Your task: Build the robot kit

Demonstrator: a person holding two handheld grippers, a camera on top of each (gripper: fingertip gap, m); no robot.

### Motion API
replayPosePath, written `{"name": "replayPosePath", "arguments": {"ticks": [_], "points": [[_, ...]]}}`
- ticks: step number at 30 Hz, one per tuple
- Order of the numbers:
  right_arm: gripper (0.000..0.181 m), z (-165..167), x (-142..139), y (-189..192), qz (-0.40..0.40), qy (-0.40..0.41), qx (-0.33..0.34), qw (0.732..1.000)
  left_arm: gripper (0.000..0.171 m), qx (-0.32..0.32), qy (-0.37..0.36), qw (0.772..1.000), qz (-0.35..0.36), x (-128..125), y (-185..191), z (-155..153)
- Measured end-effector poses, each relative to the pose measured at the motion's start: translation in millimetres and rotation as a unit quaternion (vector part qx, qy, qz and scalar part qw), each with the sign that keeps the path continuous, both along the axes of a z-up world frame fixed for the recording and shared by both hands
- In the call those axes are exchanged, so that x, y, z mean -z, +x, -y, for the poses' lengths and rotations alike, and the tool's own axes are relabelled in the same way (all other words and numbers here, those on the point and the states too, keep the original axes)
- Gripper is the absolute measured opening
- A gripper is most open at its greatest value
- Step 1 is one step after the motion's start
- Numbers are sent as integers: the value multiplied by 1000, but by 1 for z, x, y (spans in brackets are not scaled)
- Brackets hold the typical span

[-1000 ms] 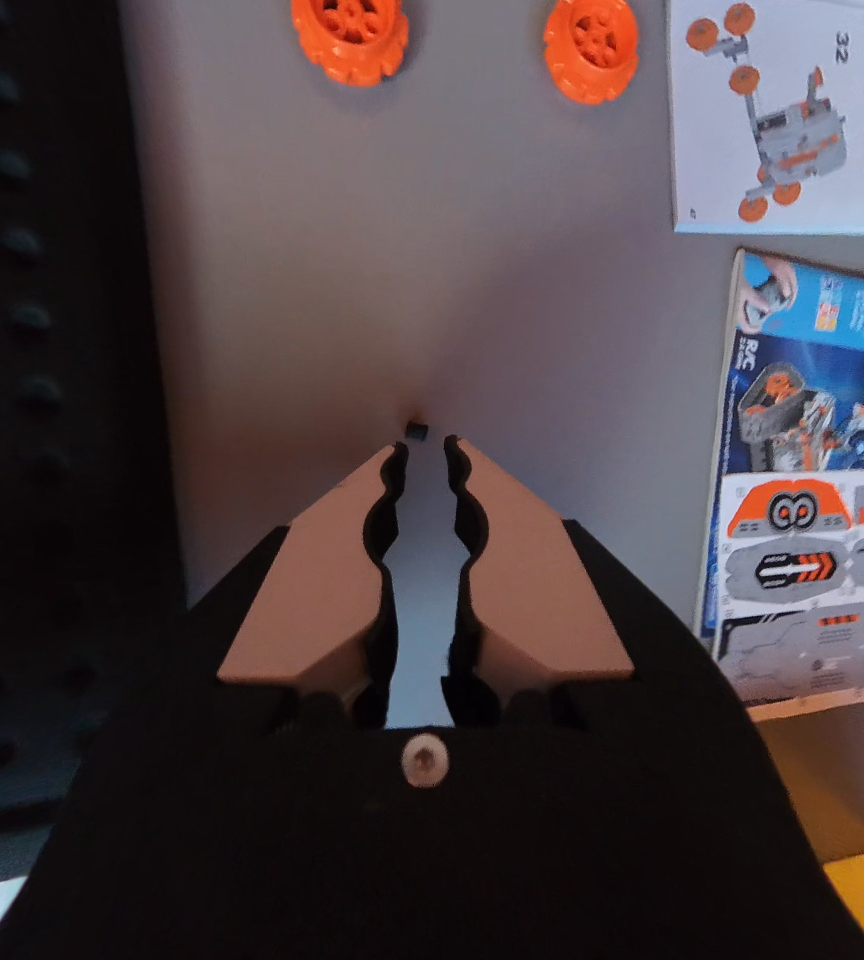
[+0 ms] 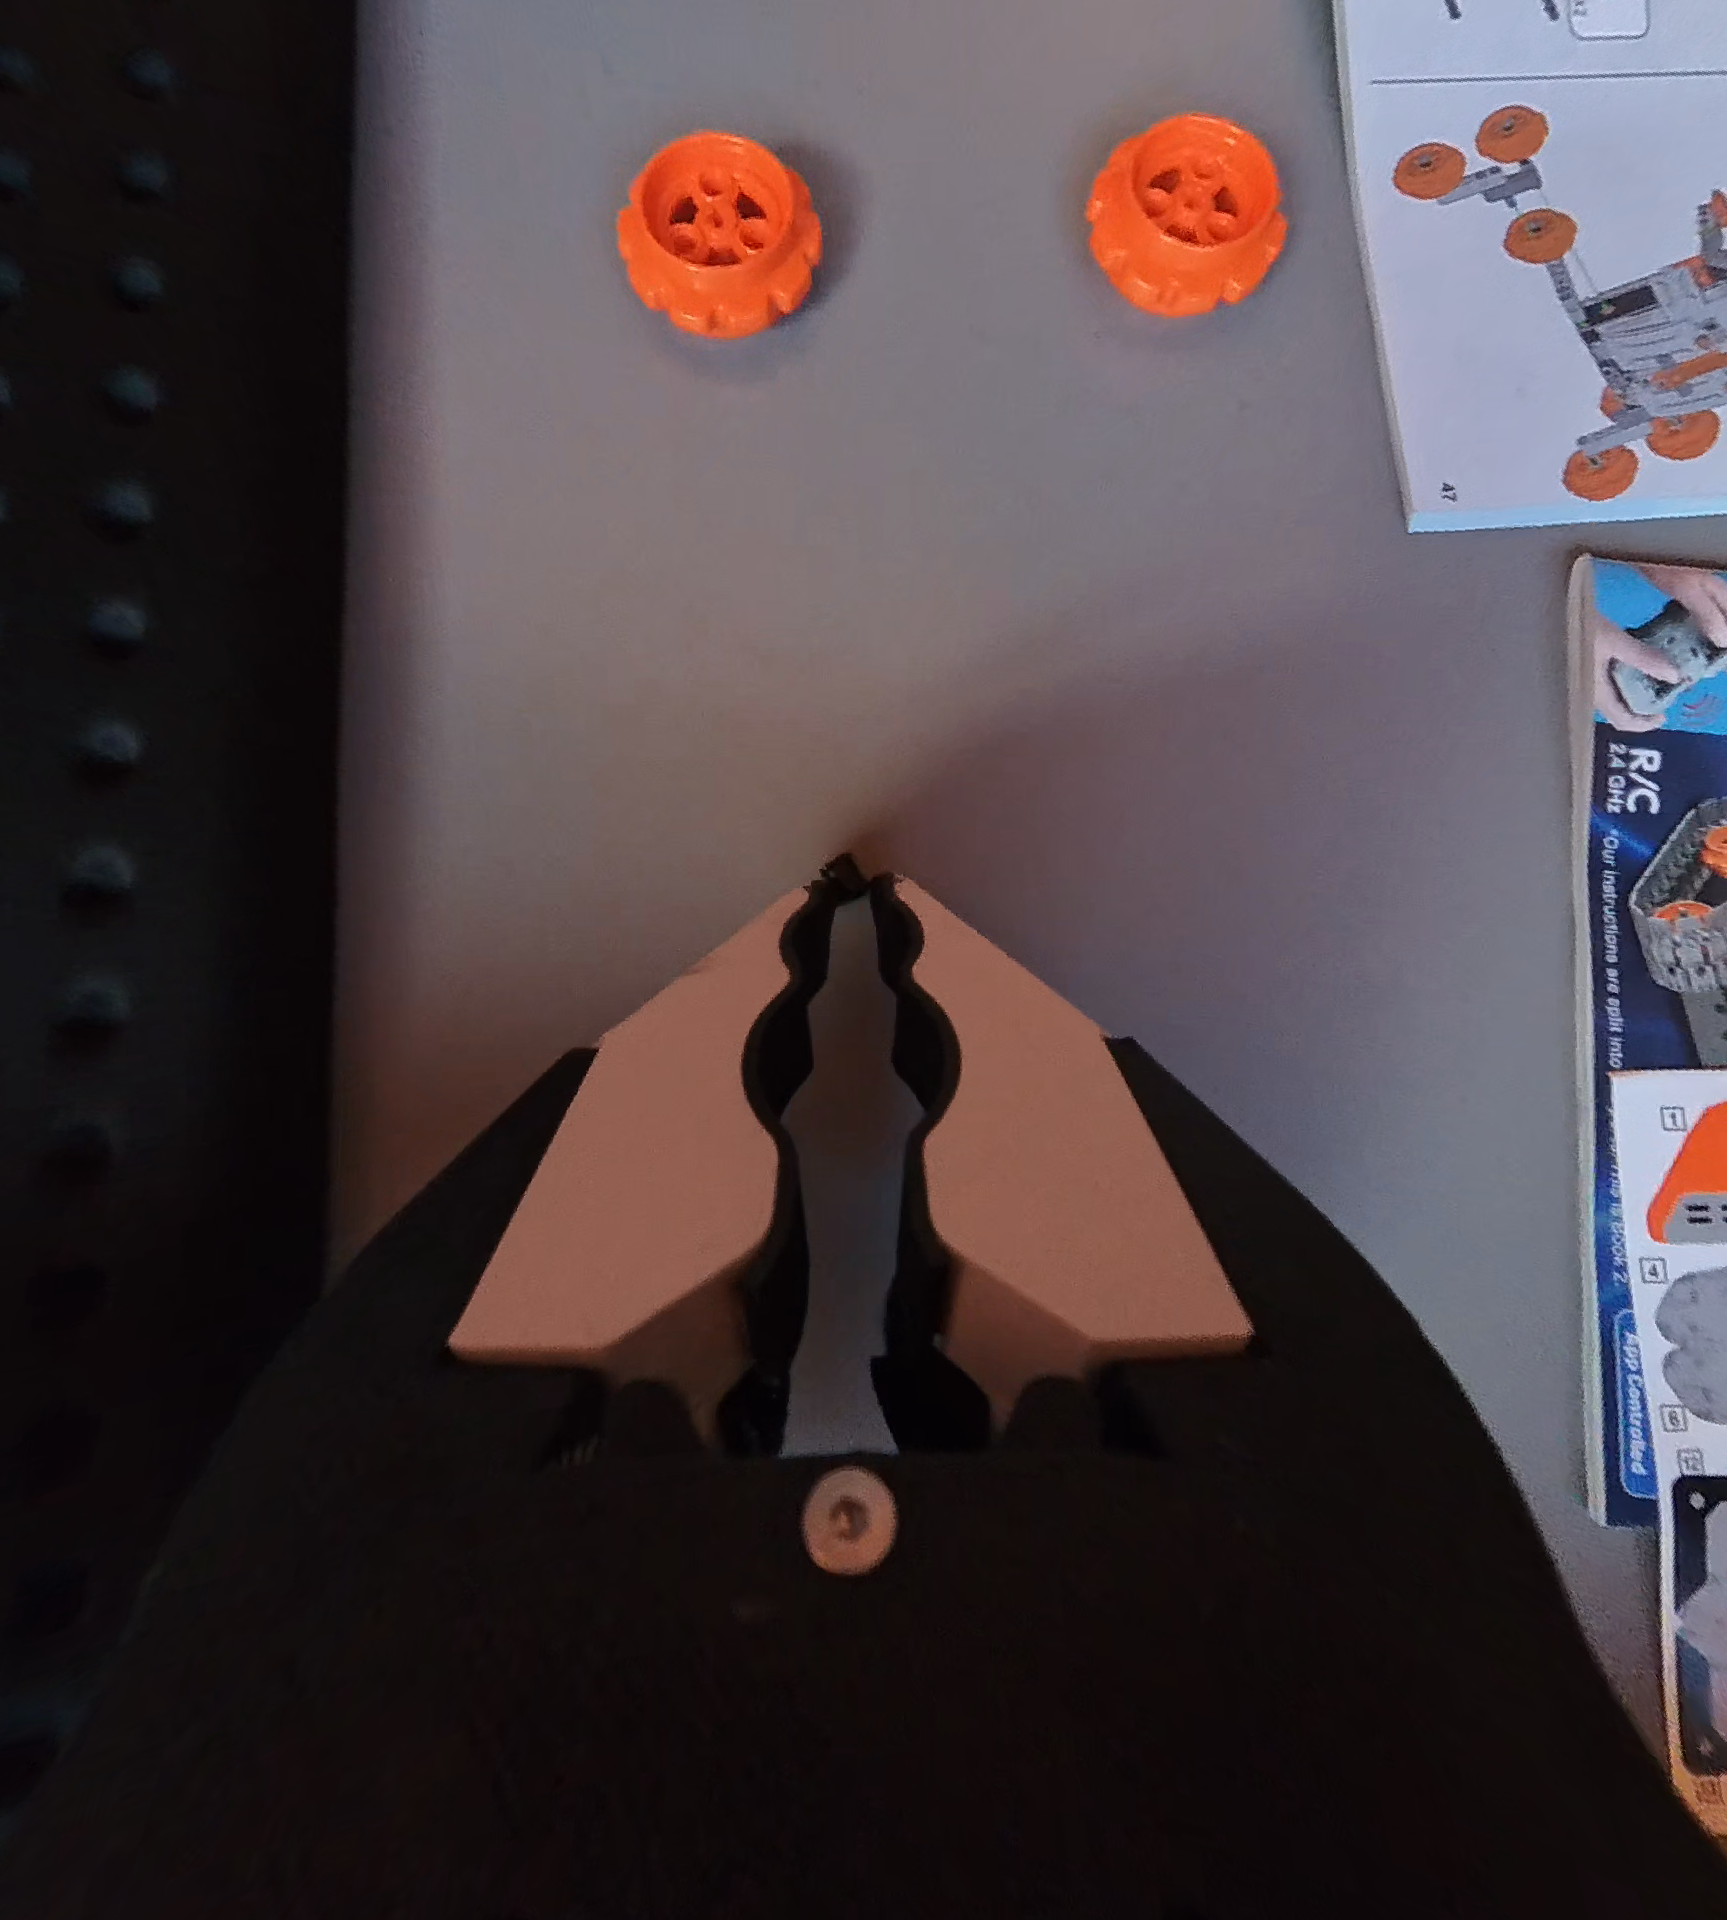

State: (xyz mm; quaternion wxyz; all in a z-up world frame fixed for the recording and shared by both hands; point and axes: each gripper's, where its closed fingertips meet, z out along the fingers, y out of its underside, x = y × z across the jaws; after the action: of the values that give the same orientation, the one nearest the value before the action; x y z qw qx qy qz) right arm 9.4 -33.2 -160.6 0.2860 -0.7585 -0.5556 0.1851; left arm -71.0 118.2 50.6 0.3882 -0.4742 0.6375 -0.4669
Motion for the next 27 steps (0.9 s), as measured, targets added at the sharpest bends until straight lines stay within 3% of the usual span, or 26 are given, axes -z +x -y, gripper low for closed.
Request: {"name": "replayPosePath", "arguments": {"ticks": [7,11,13,17,23,27], "points": [[5,0,0,1,12,0,20,1000,1,0,-5,1000,-5,4,1,-2],[5,-3,-1,33,130,48,49,989,1,-6,-2,1000,-6,4,2,-4],[5,-2,-5,55,233,75,42,969,1,-7,-4,1000,-5,4,1,-5],[6,10,-6,107,446,46,40,893,1,-10,-6,1000,-5,4,0,-7],[5,36,-3,151,573,-81,89,811,1,-8,-5,1000,2,-2,-3,-5],[5,45,-1,157,592,-143,120,784,1,-7,-7,1000,4,-3,-4,-4]]}}
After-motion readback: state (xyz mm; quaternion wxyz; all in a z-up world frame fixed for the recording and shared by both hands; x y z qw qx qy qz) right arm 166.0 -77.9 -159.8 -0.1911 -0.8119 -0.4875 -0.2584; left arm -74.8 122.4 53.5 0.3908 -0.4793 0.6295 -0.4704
